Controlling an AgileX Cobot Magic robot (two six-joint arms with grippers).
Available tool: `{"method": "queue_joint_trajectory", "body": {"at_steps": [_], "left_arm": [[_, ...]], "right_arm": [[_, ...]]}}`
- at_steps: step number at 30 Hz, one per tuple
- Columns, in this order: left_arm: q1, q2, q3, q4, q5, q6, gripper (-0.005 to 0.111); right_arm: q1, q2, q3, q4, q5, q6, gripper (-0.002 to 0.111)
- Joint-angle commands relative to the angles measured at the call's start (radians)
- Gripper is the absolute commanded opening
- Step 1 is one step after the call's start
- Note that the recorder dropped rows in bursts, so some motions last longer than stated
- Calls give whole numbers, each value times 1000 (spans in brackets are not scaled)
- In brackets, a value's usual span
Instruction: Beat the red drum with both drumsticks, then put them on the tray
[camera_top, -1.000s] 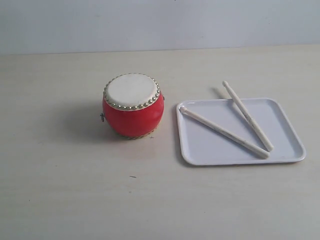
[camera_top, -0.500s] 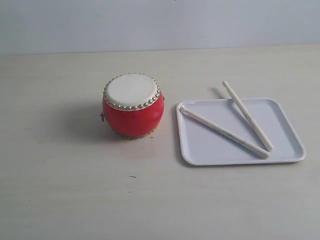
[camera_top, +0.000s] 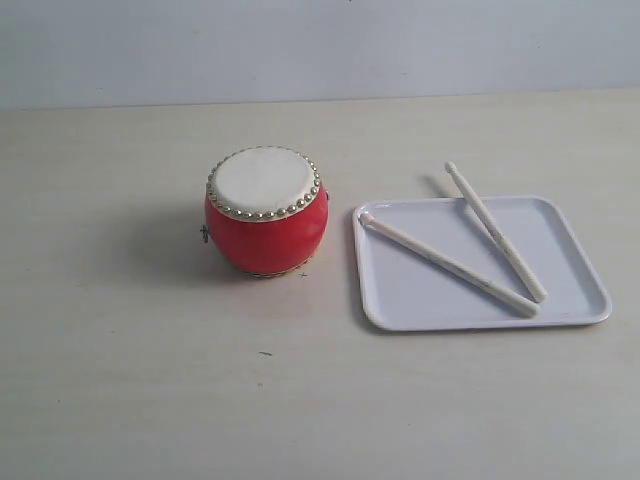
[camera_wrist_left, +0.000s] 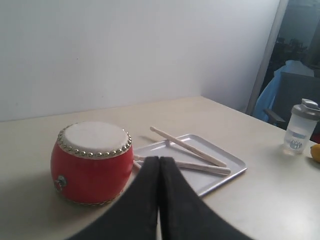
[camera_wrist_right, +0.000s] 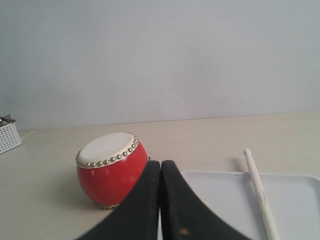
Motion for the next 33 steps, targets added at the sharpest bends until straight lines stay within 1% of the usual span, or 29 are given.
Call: {"method": "queue_joint_trajectory", "body": {"at_steps": [1,2,4,8,9,11,13,14,16,24,27,28,29,30,31,33], "left_arm": [[2,-3,1,28,-13,-69,0],[2,-3,1,64,-13,-122,0],[2,-3,1,193,-13,-241,0],[2,-3,1,237,-13,-289,0],[2,-3,1,274,-11,-311,0],[2,-3,1,358,-11,-391,0],[2,-3,1,476,-11,-522,0],[2,-3,1,516,-11,-555,0],[2,-3,1,524,-11,-565,0],[2,-3,1,526,-6,-519,0],[2,-3,1,549,-6,-519,0],[2,-3,1,556,-6,-575,0],[2,-3,1,844,-6,-893,0],[2,-3,1,1231,-3,-1304,0],[2,-3,1,1548,-3,-1654,0],[2,-3,1,1576,-3,-1685,0]], "right_arm": [[4,-5,4,-2,4,-10,0],[4,-5,4,-2,4,-10,0],[4,-5,4,-2,4,-10,0],[4,-5,4,-2,4,-10,0],[4,-5,4,-2,4,-10,0],[4,-5,4,-2,4,-10,0],[4,-5,4,-2,4,-10,0],[4,-5,4,-2,4,-10,0],[4,-5,4,-2,4,-10,0],[4,-5,4,-2,4,-10,0],[4,-5,4,-2,4,-10,0],[4,-5,4,-2,4,-10,0],[4,-5,4,-2,4,-10,0],[4,-5,4,-2,4,-10,0],[4,-5,4,-2,4,-10,0],[4,-5,4,-2,4,-10,0]]}}
